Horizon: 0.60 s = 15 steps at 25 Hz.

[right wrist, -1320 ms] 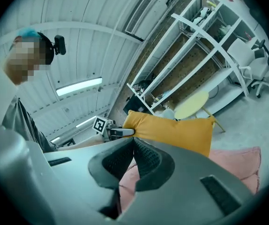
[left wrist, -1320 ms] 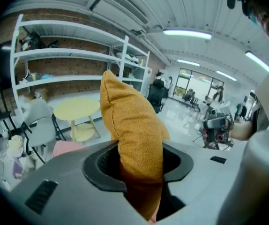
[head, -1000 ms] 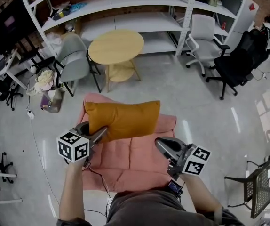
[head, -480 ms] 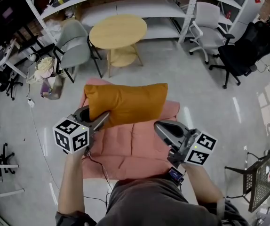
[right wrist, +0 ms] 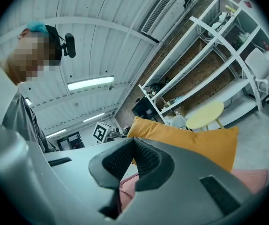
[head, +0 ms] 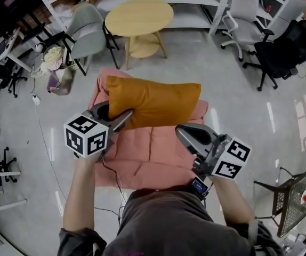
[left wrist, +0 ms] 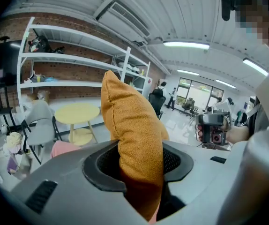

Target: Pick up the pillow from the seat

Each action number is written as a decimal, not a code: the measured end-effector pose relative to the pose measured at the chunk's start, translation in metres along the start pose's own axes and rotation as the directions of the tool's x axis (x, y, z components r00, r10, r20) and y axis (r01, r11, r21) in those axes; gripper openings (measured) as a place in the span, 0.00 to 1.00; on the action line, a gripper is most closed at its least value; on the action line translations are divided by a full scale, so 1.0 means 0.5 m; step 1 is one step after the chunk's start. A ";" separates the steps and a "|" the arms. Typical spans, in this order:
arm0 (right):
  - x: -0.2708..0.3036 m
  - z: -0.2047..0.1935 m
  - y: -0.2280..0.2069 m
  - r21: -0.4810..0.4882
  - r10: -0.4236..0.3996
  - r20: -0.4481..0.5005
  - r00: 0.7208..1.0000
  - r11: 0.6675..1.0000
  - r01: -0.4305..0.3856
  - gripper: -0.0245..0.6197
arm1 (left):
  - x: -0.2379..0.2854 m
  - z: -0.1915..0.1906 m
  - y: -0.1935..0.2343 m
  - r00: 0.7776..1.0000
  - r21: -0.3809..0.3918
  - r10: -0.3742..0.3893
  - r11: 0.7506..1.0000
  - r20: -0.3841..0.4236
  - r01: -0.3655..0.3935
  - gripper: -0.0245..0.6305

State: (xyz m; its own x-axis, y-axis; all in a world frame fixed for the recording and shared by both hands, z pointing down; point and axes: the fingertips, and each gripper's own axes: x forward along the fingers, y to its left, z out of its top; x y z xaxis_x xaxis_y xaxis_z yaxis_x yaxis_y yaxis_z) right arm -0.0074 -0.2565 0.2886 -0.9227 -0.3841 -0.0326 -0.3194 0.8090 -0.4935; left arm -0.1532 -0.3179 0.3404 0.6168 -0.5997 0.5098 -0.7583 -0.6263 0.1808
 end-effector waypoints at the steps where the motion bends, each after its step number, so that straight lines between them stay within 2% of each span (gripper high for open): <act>1: -0.001 -0.001 0.001 0.003 0.002 -0.001 1.000 1.000 -0.002 0.06 | 0.002 -0.001 -0.002 1.000 -0.001 -0.002 1.000 -0.005 0.002 0.32; 15: -0.020 -0.030 0.020 0.029 0.013 -0.007 1.000 1.000 -0.013 0.06 | 0.009 -0.041 -0.036 0.999 -0.016 -0.013 1.000 -0.046 0.012 0.33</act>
State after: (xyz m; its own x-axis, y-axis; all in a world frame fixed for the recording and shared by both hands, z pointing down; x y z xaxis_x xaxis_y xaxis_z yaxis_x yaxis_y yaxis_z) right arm -0.0045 -0.2375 0.2972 -0.9283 -0.3704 -0.0331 -0.3011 0.8008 -0.5177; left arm -0.1410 -0.2993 0.3569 0.6162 -0.5684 0.5452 -0.7541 -0.6255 0.2002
